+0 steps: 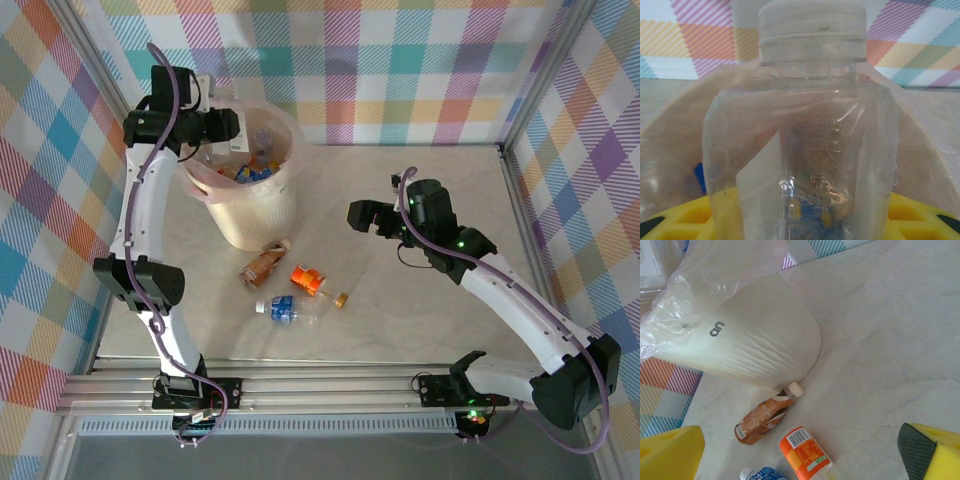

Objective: Put the plastic bottles in the bin

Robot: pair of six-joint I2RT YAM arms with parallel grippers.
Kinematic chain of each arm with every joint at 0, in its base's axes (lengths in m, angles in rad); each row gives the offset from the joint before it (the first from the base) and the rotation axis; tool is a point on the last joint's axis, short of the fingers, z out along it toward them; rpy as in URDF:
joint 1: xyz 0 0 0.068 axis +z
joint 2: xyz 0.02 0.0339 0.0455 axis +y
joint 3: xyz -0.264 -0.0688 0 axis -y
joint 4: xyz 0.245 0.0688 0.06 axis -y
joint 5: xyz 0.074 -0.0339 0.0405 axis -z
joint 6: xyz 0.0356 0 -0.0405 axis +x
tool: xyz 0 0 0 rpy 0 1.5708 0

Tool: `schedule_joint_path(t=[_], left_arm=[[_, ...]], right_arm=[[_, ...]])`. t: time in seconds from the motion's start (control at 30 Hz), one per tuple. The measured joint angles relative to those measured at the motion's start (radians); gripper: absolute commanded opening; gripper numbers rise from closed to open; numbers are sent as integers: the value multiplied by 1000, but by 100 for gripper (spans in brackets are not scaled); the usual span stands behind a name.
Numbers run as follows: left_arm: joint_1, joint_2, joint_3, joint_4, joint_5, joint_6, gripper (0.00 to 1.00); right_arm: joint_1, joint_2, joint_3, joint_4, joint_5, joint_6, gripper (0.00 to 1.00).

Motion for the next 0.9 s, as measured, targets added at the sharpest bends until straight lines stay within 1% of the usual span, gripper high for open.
schedule_joint_path(t=[0.1, 0.13, 0.2, 0.37, 0.4, 0.73, 0.9], left_arm=[[5, 18, 0, 0, 49, -7, 40], [6, 22, 0, 0, 59, -11, 44], [7, 27, 0, -1, 65, -14, 58], [9, 32, 0, -5, 53, -22, 75], [9, 32, 0, -2, 52, -20, 78], [9, 23, 0, 1, 40, -29, 78], [8, -43, -43, 5, 43, -46, 78]], right_arm=[[0, 0, 0, 0, 3, 0, 100], [0, 0, 0, 0, 5, 0, 100], [0, 0, 0, 0, 6, 0, 100], [0, 5, 0, 0, 9, 0, 100], [0, 7, 0, 0, 9, 0, 100], [0, 25, 2, 0, 8, 0, 100], [0, 26, 2, -1, 9, -4, 100]])
